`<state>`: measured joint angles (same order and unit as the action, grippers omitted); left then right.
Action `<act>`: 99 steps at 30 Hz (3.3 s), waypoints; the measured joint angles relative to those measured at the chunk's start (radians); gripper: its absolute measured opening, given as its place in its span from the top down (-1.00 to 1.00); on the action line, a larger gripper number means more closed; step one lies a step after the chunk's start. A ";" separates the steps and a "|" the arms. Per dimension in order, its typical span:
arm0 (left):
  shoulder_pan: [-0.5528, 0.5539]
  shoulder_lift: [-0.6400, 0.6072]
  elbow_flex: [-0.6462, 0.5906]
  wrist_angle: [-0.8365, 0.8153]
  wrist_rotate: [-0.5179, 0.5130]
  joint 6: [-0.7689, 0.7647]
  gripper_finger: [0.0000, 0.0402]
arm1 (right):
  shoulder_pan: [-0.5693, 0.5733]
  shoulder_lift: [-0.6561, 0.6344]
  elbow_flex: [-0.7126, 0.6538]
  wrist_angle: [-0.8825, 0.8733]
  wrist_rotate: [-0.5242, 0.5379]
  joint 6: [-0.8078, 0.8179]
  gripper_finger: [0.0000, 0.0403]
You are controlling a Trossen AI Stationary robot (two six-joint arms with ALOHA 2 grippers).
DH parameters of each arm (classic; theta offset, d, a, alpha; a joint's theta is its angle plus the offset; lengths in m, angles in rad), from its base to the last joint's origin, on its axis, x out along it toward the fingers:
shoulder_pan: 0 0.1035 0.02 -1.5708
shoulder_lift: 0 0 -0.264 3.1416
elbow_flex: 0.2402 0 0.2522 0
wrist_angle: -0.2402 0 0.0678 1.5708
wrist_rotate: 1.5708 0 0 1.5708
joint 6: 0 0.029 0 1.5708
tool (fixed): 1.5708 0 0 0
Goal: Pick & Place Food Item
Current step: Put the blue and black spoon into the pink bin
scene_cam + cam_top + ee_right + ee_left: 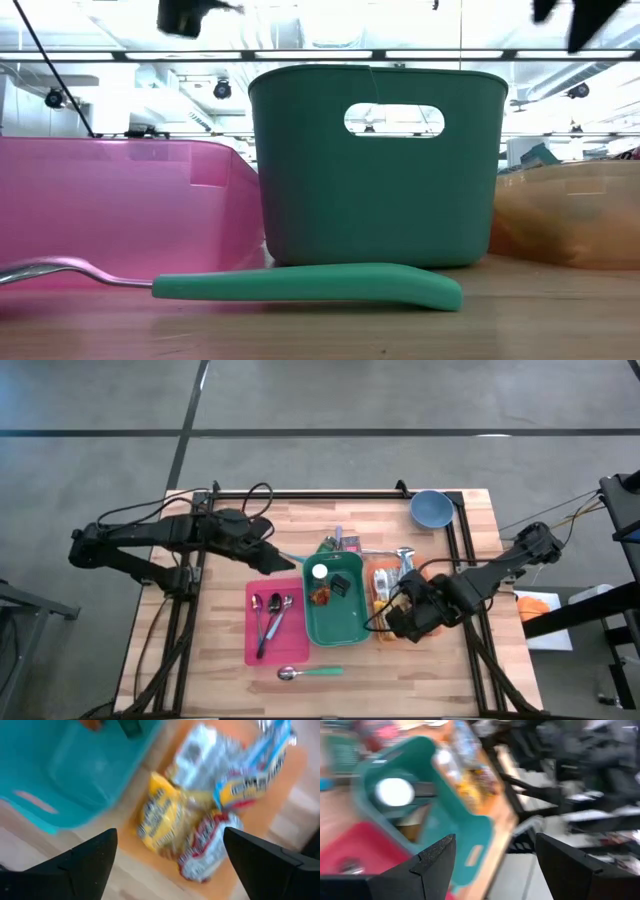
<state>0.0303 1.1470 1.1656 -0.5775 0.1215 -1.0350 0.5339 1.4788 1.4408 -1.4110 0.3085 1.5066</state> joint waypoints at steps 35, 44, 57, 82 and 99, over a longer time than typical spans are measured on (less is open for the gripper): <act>0.295 0.309 0.001 -0.409 -0.100 0.985 -0.36 | 0.152 0.007 0.086 0.014 0.087 0.035 -0.83; 0.354 0.435 -0.020 -0.318 -0.190 1.195 -0.36 | 0.218 0.011 0.085 0.015 0.096 0.137 -0.83; 0.404 0.617 -0.027 -0.274 -0.207 1.301 -0.36 | 0.261 0.011 0.084 0.021 0.140 0.260 -0.83; 0.406 0.646 -0.155 -0.109 -0.184 1.350 -0.16 | 0.261 0.011 0.083 0.042 0.139 0.249 -0.83; 0.406 0.649 -0.155 -0.087 -0.226 1.296 0.96 | 0.261 0.012 0.079 0.089 0.138 0.244 -0.83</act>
<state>0.4358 1.7962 1.0107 -0.6643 -0.1040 0.2606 0.7944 1.4906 1.5200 -1.3218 0.4463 1.7508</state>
